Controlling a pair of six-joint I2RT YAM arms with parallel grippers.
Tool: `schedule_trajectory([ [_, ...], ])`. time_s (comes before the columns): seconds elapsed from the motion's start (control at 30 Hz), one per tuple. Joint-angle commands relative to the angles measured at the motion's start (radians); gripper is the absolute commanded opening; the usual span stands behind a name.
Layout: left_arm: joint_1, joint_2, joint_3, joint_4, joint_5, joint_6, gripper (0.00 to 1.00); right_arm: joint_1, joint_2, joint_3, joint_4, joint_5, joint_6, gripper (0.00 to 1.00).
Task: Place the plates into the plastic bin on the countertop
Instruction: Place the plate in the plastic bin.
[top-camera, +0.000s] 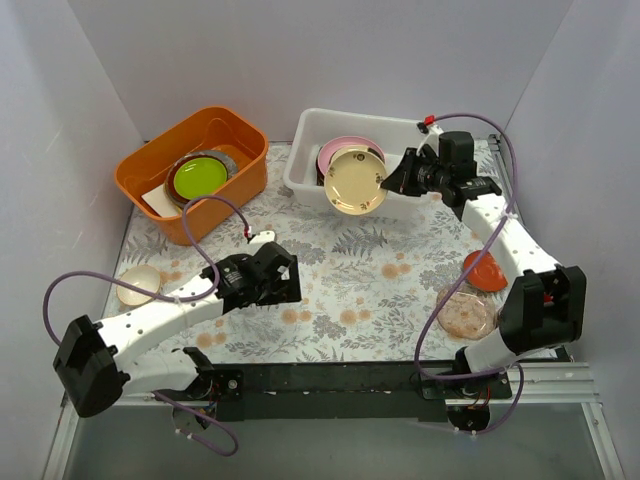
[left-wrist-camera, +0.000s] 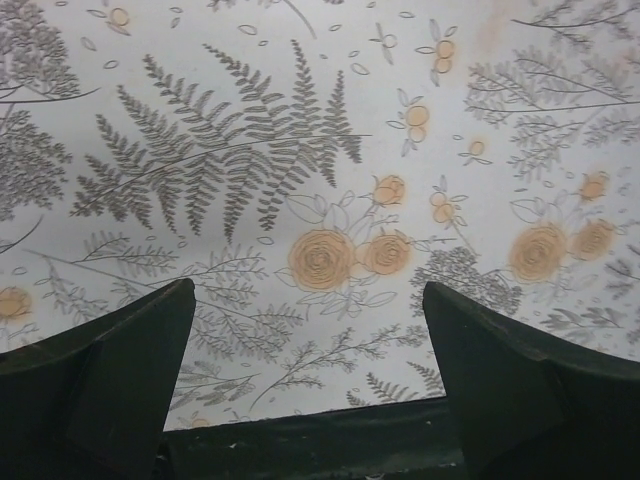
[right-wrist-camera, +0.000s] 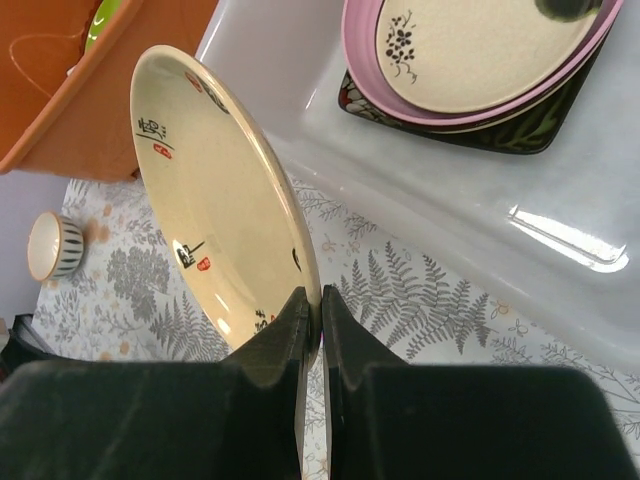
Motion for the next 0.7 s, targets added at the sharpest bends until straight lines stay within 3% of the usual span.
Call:
schedule_trajectory([
  [0.0, -0.034, 0.070, 0.071, -0.141, -0.185, -0.037, 0.98, -0.023, 0.068, 0.096, 0.068, -0.009, 0.003, 0.01],
  [0.2, -0.086, 0.158, 0.129, -0.252, -0.279, -0.121, 0.98, -0.052, 0.169, 0.185, 0.094, -0.013, 0.035, 0.01],
  [0.67, -0.089, 0.119, 0.092, -0.198, -0.229, -0.121, 0.98, -0.107, 0.416, 0.408, 0.118, 0.001, 0.110, 0.01],
])
